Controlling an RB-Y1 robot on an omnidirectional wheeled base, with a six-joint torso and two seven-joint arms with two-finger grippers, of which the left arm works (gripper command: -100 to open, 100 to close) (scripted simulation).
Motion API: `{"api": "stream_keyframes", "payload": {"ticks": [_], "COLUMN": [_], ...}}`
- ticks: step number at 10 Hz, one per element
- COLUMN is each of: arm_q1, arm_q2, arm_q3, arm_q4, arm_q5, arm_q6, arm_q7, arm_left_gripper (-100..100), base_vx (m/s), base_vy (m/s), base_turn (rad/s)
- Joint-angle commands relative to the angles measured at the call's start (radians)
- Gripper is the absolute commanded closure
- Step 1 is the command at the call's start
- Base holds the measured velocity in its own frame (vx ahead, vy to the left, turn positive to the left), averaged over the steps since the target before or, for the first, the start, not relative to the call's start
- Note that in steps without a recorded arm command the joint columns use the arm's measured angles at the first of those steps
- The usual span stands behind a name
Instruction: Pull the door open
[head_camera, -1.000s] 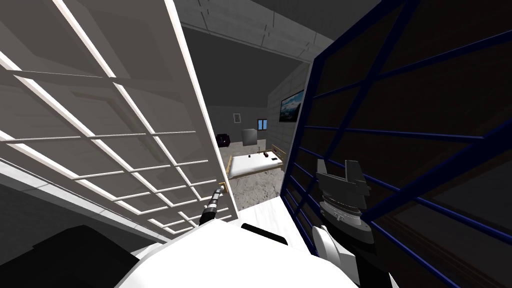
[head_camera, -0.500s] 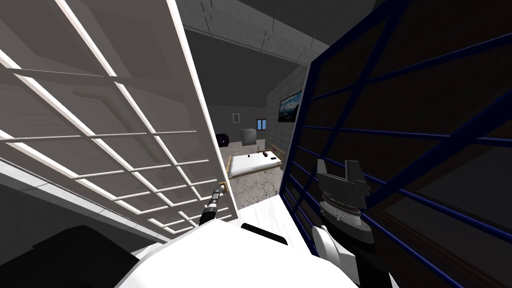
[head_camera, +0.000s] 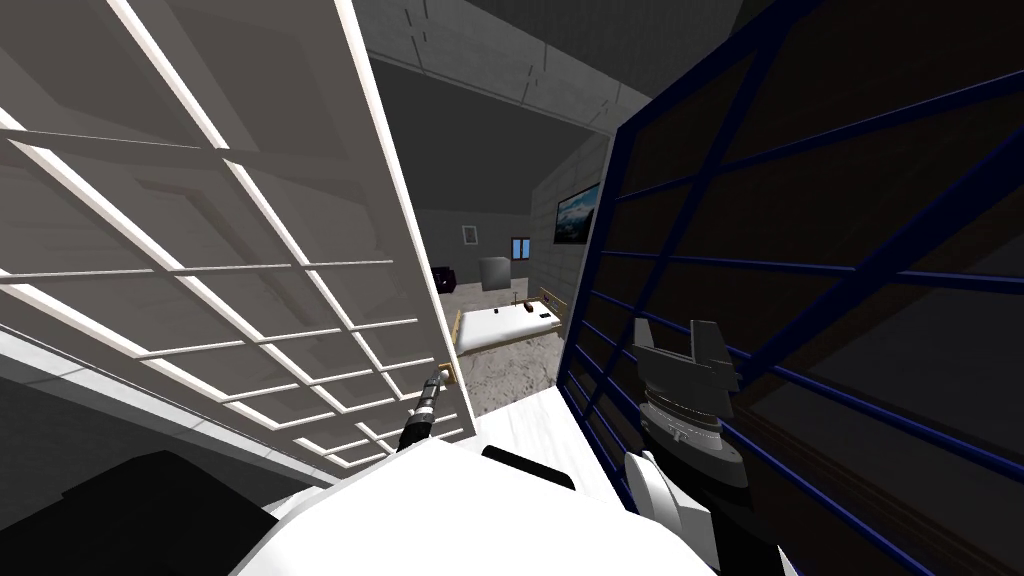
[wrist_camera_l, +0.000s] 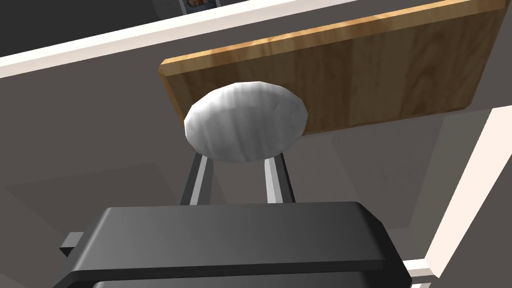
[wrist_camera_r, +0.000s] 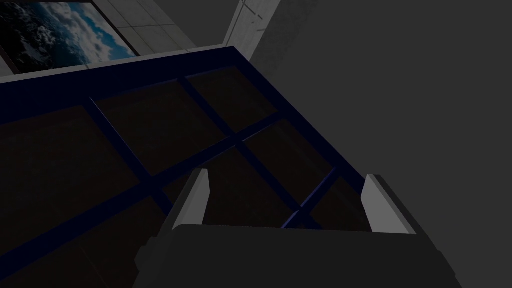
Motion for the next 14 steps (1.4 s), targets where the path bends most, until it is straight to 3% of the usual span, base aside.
{"api": "stream_keyframes", "payload": {"ticks": [1, 3, 4, 9, 10, 13, 14], "arm_q1": [-0.006, -0.011, -0.011, -0.019, -0.019, -0.023, -0.023], "arm_q2": [-0.010, -0.001, -0.001, 0.011, 0.011, 0.020, 0.020], "arm_q3": [-0.016, -0.034, -0.034, -0.062, -0.062, -0.081, -0.081], "arm_q4": [-0.005, 0.002, 0.002, 0.012, 0.012, 0.019, 0.019], "arm_q5": [0.004, 0.038, 0.038, 0.089, 0.089, 0.124, 0.124], "arm_q6": [0.000, -0.001, -0.001, -0.003, -0.003, -0.004, -0.004], "arm_q7": [0.029, 0.096, 0.112, 0.234, 0.238, 0.319, 0.321], "arm_left_gripper": [100, 100, 100, 100, 100, 100, 100], "base_vx": [-0.032, -0.045, -0.044, -0.037, -0.028, -0.038, -0.033], "base_vy": [0.000, 0.000, 0.009, 0.004, 0.001, 0.002, -0.001], "base_turn": [-0.025, -0.047, -0.034, -0.034, -0.017, -0.048, -0.015]}}
